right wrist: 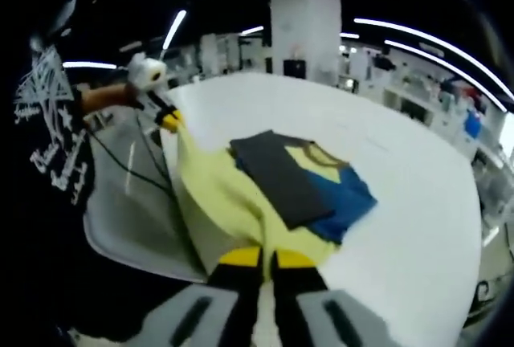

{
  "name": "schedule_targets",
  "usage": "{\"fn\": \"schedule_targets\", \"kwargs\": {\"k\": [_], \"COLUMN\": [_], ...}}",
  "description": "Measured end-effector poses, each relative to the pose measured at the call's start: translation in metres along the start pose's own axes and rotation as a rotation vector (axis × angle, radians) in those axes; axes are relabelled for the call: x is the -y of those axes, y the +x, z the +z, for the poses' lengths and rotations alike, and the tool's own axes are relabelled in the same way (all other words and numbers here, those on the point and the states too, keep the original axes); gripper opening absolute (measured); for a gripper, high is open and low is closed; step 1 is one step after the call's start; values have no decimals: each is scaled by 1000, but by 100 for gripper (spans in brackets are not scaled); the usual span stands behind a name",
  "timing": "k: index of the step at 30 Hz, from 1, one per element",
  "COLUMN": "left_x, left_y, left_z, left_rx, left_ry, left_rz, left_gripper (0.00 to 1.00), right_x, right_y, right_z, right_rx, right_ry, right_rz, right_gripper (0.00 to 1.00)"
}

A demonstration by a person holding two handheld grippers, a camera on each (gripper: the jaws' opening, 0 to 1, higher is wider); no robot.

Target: Fold the garment on the visible template until the final outline fits inside the template.

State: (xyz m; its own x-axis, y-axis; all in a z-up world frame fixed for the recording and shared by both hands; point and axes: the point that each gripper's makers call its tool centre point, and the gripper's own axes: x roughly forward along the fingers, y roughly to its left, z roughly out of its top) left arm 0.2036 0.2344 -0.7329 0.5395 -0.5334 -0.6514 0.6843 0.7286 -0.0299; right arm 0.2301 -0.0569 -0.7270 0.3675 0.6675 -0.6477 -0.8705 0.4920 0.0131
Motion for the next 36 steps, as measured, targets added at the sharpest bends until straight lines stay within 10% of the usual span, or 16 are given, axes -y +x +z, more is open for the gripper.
{"fn": "schedule_targets", "kwargs": {"k": [15,36], "left_x": [-37,-90], "left_y": [7,38], "left_z": [39,98], "left_rx": [46,95], "left_ry": [17,14], "left_rz": [35,93], "left_gripper": [0,0], "right_x": [41,97], "right_y": [13,28], "right_z": [31,61], "right_rx": [26,47], "right_ry": [-94,12], "right_rz": [-67,-183], "right_gripper": [0,0]}}
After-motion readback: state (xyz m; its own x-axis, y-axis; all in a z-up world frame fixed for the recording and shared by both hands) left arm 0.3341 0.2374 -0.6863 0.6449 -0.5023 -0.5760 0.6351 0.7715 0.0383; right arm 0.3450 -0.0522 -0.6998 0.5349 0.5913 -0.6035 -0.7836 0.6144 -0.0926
